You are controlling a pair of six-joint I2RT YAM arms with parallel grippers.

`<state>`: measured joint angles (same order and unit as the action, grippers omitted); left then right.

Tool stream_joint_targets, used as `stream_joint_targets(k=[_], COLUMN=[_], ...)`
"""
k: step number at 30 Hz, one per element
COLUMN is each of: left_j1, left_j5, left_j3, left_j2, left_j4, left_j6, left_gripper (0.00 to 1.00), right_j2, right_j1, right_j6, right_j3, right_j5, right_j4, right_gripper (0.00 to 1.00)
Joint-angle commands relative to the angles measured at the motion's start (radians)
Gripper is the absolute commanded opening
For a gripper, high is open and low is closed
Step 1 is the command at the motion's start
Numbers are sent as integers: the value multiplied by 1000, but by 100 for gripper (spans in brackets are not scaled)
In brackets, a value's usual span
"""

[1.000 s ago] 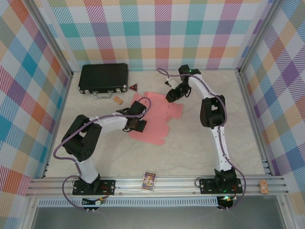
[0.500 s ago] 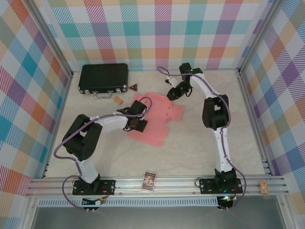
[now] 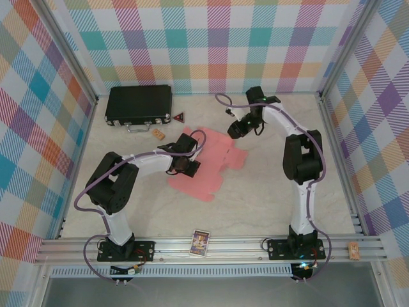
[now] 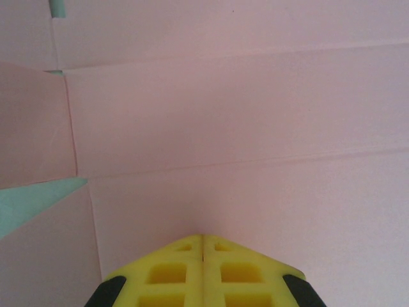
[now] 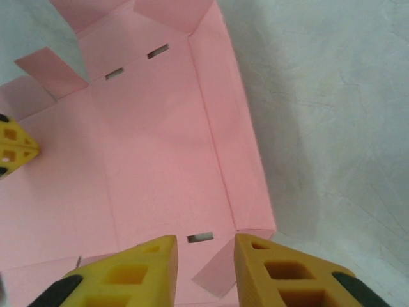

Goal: Fold the paper box

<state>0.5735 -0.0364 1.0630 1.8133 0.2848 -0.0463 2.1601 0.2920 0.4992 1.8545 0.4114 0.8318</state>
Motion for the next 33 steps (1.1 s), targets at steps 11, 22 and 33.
stream_joint_targets(k=[11, 22, 33], left_j1=[-6, 13, 77], left_j5=[-2, -172, -238], left_j3=[14, 29, 85], left_j2=[-146, 0, 147], left_j4=[25, -224, -158], left_j6=[122, 515, 451], left_gripper=[19, 21, 0], right_j2=[212, 339, 351], right_j1=[1, -15, -49], right_j6=[-150, -200, -148], right_j3=[318, 500, 494], right_j5=[-51, 11, 33], right_j4=[21, 172, 237], right_gripper=[56, 58, 59])
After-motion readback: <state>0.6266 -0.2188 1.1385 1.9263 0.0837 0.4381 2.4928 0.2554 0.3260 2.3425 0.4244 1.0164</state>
